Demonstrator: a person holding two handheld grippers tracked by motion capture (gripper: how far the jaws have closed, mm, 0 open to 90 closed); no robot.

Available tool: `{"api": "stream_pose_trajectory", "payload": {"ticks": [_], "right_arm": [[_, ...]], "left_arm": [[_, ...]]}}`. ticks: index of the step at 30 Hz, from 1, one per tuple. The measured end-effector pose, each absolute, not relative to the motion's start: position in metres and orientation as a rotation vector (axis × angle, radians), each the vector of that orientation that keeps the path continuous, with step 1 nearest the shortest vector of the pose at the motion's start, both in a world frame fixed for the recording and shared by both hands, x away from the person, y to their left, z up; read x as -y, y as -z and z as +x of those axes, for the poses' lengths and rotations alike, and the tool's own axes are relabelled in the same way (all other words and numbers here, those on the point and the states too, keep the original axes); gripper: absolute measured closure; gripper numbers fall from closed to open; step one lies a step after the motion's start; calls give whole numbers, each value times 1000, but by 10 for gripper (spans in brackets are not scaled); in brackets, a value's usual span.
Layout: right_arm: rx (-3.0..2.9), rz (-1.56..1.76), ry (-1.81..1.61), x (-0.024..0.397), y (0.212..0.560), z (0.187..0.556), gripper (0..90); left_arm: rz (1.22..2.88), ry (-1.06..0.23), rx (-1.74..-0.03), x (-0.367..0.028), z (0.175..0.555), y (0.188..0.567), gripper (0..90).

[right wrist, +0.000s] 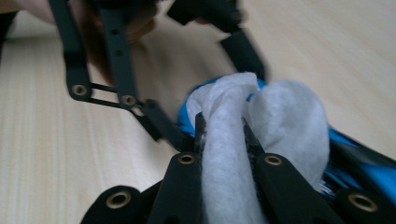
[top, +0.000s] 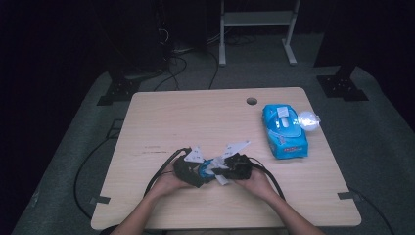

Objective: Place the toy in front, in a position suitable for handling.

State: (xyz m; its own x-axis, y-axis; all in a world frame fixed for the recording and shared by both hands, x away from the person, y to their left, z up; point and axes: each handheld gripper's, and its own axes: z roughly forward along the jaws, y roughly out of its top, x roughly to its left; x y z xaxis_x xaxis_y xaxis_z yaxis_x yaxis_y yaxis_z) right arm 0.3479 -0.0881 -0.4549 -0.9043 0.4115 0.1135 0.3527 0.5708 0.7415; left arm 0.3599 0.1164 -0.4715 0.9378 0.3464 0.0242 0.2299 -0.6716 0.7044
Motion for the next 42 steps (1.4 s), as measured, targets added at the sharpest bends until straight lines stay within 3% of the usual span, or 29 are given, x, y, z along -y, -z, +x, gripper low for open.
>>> {"api": "stream_pose_trajectory", "payload": {"ticks": [8, 16, 23, 27, 31, 36, 42], "right_arm": [[-2705, 711, -1188, 109, 445, 354, 834], [-2665, 628, -1114, 118, 432, 342, 575], [-2567, 628, -1182, 133, 421, 344, 476], [-2578, 652, -1213, 128, 428, 355, 465], [-2599, 688, -1233, 114, 437, 368, 551], [-2616, 771, -1224, 108, 445, 379, 792], [-2608, 792, -1270, 101, 446, 370, 834]], "left_arm": [[2329, -194, -404, -117, 360, 472, 256], [2331, -195, -399, -117, 361, 472, 256], [2326, -193, -400, -117, 361, 472, 256], [2328, -193, -394, -118, 361, 472, 256], [2326, -194, -391, -118, 361, 472, 256], [2322, -192, -393, -118, 362, 473, 256], [2323, -188, -396, -117, 361, 472, 256]]}}
